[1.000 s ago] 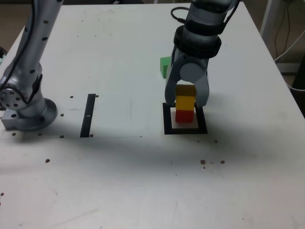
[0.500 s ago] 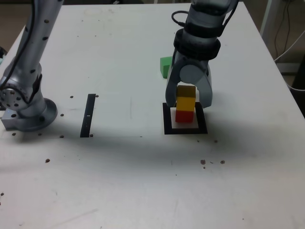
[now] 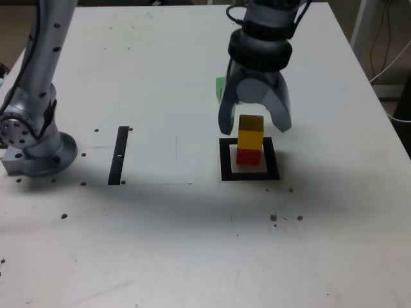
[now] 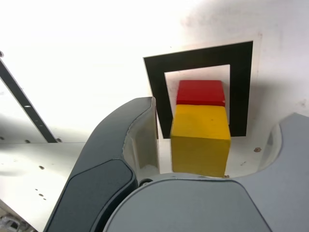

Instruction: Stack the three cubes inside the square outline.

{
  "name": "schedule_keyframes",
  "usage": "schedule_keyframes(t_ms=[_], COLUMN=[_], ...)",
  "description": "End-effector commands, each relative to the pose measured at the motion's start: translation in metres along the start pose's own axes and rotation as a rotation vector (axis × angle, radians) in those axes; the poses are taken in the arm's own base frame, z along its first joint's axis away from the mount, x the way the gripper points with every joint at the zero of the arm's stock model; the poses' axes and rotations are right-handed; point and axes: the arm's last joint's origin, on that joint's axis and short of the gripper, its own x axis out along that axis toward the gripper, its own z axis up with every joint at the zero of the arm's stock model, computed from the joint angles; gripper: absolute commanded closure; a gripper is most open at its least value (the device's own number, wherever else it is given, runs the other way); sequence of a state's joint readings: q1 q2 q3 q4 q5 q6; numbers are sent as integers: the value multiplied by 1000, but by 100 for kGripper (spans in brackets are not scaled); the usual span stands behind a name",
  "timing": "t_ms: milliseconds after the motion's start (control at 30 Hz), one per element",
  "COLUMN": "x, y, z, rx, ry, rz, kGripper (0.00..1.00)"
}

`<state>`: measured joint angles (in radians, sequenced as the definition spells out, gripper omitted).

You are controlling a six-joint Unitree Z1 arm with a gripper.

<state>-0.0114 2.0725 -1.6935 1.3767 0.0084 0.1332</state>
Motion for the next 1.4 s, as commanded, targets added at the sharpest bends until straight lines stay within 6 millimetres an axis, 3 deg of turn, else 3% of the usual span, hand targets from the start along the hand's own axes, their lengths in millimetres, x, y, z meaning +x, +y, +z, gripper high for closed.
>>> schedule_keyframes(t_ms=[0, 167, 367, 533, 1000, 1367], x=[-15, -34, -36, -32, -16, 3], y=[4, 15, 27, 48, 135, 163], z=[-8, -19, -24, -30, -59, -52], rx=[-8, -22, -40, -66, -181, -197], ry=[-20, -29, -26, -13, 10, 24], rz=[16, 32, 26, 11, -30, -46], kGripper=[1, 1, 1, 1, 1, 1])
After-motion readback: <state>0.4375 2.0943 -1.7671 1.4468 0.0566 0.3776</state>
